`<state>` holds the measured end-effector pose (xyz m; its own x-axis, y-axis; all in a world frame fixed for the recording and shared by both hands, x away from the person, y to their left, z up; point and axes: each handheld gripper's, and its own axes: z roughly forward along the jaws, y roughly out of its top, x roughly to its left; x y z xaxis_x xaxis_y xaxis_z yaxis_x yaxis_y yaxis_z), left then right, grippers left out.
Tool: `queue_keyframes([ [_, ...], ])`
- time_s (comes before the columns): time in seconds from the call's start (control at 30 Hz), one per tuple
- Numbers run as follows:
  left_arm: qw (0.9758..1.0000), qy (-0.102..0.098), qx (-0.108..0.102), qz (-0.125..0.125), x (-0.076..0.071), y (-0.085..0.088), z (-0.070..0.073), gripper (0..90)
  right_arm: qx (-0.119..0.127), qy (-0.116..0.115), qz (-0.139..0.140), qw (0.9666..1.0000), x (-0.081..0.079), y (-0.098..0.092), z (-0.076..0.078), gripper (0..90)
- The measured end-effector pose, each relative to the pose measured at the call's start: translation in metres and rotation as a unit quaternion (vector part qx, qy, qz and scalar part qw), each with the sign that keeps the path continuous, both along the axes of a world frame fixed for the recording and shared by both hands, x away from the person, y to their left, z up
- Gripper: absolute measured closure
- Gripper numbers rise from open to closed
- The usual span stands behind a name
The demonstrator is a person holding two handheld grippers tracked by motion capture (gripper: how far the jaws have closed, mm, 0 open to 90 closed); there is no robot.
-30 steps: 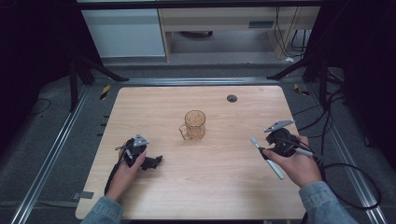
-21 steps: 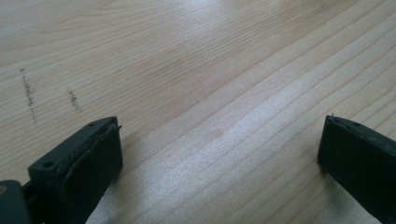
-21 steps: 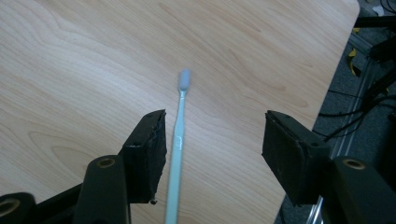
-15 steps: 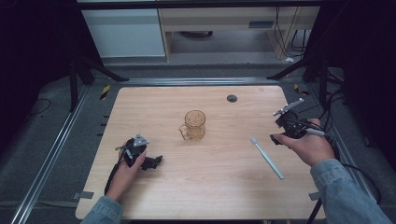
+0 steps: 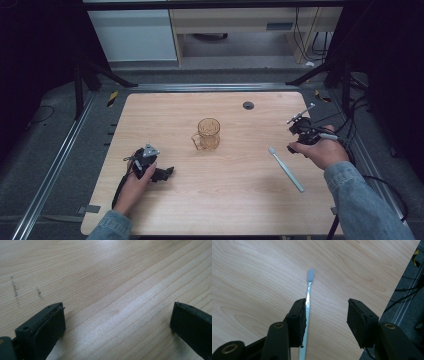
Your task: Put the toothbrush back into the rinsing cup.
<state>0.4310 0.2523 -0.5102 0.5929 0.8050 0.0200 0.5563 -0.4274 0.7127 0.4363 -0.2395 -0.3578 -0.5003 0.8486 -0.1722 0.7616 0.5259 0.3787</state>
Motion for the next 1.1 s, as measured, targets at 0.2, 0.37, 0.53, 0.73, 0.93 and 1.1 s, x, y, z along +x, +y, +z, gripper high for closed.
queue_keyframes([
  [0.2,1.0000,0.000,0.000,0.000,0.000,0.000,0.000,0.0,0.000,0.019,-0.003,0.9998,0.010,0.000,-0.007,53.4],
  [0.37,1.0000,0.000,0.000,0.000,0.000,0.000,0.000,0.0,-0.006,0.030,-0.003,0.9995,0.017,0.003,-0.013,55.7],
  [0.53,1.0000,0.000,0.000,0.000,0.000,0.000,0.000,0.0,-0.015,0.044,-0.005,0.9989,0.025,0.009,-0.021,58.3],
  [0.73,1.0000,0.000,0.000,0.000,0.000,0.000,0.000,0.0,-0.014,0.054,0.000,0.9984,0.032,0.011,-0.027,62.4],
  [0.93,1.0000,0.000,0.001,0.000,0.000,0.000,0.000,0.0,-0.019,0.065,0.000,0.9977,0.037,0.011,-0.033,65.2],
  [1.1,1.0000,0.000,0.001,0.000,0.000,0.000,0.000,0.0,-0.018,0.068,0.000,0.9975,0.038,0.011,-0.035,65.8],
])
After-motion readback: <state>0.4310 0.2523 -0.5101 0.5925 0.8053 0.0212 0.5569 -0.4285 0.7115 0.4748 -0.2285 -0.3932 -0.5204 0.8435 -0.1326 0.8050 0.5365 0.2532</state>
